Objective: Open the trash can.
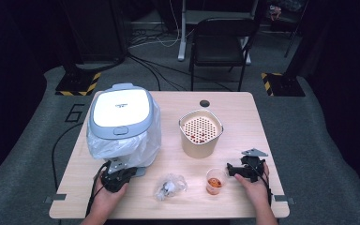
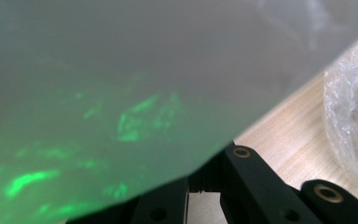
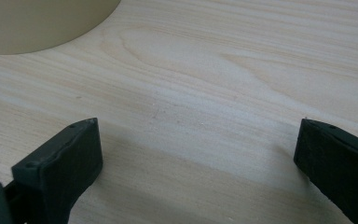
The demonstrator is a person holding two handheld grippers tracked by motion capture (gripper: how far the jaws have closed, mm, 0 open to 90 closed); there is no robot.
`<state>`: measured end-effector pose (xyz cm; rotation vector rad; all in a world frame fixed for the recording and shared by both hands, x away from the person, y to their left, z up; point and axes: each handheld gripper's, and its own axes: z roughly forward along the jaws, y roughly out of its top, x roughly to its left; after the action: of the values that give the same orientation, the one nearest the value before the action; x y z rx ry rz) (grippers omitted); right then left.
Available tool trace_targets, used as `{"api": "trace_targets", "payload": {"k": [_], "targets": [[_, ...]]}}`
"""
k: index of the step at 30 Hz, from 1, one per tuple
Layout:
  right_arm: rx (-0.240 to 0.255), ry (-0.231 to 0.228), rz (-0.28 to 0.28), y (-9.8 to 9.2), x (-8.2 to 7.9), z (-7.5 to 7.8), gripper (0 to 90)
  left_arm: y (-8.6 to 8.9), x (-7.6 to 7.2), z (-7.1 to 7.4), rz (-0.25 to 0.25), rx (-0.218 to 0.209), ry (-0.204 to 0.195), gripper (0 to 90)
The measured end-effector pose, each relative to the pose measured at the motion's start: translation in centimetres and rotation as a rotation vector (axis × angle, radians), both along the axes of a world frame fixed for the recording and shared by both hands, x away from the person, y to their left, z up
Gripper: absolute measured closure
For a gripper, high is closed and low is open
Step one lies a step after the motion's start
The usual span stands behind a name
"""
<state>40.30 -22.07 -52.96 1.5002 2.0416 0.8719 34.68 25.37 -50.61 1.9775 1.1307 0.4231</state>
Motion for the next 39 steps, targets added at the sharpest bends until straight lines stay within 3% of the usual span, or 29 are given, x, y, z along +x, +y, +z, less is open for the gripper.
{"api": "trace_targets", "payload": {"k": [5, 7, 8, 12, 14, 16, 17, 20, 23, 25, 27, 32, 36, 39], "targets": [[0.0, 0.0, 0.0, 0.0, 0.0, 0.0, 0.4, -0.2, -0.2, -0.3, 0.003, 0.011, -0.021, 90.0], [0.0, 0.0, 0.0, 0.0, 0.0, 0.0, 0.4, -0.1, -0.2, -0.3, -0.02, 0.027, -0.029, 90.0], [0.0, 0.0, 0.0, 0.0, 0.0, 0.0, 0.4, -0.2, -0.2, -0.4, 0.004, 0.01, -0.024, 90.0], [0.0, -0.001, 0.0, 0.0, 0.0, 0.0, 0.4, -0.4, -0.1, -0.6, 0.012, 0.017, -0.01, 90.0], [0.0, 0.0, 0.0, 0.0, 0.0, 0.0, 0.4, -0.5, -0.1, -0.8, 0.015, 0.03, -0.004, 90.0], [-0.001, 0.0, 0.0, 0.0, 0.0, 0.0, 0.4, -0.5, 0.1, -0.9, -0.014, 0.057, 0.008, 90.0], [0.0, 0.0, 0.0, 0.0, 0.0, 0.0, 0.4, -0.8, -0.1, -0.9, 0.04, 0.044, 0.011, 90.0], [0.0, 0.0, 0.001, 0.0, 0.0, 0.0, 0.5, -0.6, 0.1, -0.8, 0.01, 0.051, 0.019, 90.0], [0.003, 0.003, -0.006, 0.0, 0.0, 0.0, 1.0, -0.8, 0.0, -0.9, 0.038, 0.034, 0.022, 90.0], [0.002, 0.001, -0.001, -0.1, 0.0, 0.1, 4.7, -0.7, 0.0, -0.9, 0.025, 0.05, 0.016, 89.9], [0.0, -0.001, 0.002, -0.1, -0.2, 0.4, 15.6, -0.8, -0.1, -0.8, 0.023, 0.063, 0.015, 89.9], [0.002, 0.009, 0.001, 0.1, -0.3, 0.9, 29.6, -0.9, -0.1, -0.8, 0.028, 0.059, 0.015, 89.8], [-0.025, -0.025, 0.003, 0.1, -0.6, 1.7, 29.8, -0.8, 0.0, -0.8, 0.02, 0.063, 0.016, 89.8], [-0.024, -0.019, 0.01, 0.2, -0.8, 2.1, 29.6, -0.8, 0.0, -0.8, 0.027, 0.053, 0.02, 89.8]]}}
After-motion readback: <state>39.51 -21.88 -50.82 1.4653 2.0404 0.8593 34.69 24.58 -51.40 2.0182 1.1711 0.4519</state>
